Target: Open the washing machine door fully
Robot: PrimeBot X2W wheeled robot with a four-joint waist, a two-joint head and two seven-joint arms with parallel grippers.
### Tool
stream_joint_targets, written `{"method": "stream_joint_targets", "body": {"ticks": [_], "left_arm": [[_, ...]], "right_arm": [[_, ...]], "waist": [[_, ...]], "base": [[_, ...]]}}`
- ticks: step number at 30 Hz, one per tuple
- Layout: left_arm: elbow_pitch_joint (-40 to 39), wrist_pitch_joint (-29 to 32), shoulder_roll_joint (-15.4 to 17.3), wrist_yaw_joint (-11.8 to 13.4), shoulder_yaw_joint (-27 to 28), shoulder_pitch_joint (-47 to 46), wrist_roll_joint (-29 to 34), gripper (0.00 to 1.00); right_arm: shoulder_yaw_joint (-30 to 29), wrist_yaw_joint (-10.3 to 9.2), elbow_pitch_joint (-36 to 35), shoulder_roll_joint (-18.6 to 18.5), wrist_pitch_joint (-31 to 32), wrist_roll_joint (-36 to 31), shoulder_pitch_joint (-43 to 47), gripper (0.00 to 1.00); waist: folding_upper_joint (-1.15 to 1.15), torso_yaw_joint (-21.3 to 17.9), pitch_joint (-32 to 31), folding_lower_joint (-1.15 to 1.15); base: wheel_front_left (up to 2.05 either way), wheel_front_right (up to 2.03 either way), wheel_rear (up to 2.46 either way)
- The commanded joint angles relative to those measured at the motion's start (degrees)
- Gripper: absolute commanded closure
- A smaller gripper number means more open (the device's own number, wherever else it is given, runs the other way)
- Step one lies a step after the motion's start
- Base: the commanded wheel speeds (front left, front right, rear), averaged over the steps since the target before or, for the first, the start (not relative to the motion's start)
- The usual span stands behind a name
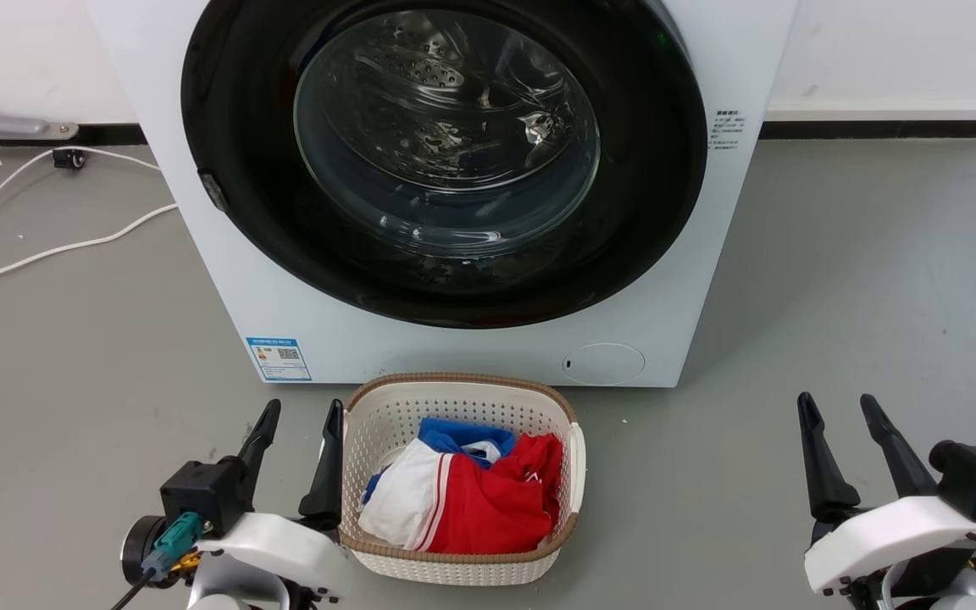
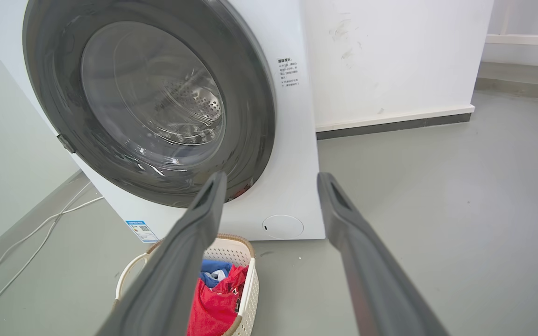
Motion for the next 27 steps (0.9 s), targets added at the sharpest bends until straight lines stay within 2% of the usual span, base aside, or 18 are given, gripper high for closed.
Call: {"method": "stream_joint_targets", "body": {"ticks": [1,14,27], "left_arm": [[-0.11,-0.49,0.11,0.19,-0.12,-0.88,1.18,0.0],[0.54,-1.96,0.42,1.03,-0.62,-0.69,7.07,0.0],[0.41,-3.29,-0.03,0.64,-0.06,-0.34,10.03,0.0]], "right_arm": [[0.04,0.12,-0.66,0.18,-0.44,-1.29,-0.06,0.0],[-0.28,0.13,-1.84,0.32,-1.02,-7.44,0.58,0.0],[-0.73,0.15,-2.85,0.34,-1.51,-8.55,1.42,0.0]], "waist": [[0.0,0.01,-0.01,0.0],[0.0,0.19,-0.2,0.0],[0.0,0.4,-0.6,0.0]], "base": [[0.0,0.0,0.0],[0.0,0.0,0.0],[0.0,0.0,0.0]]}}
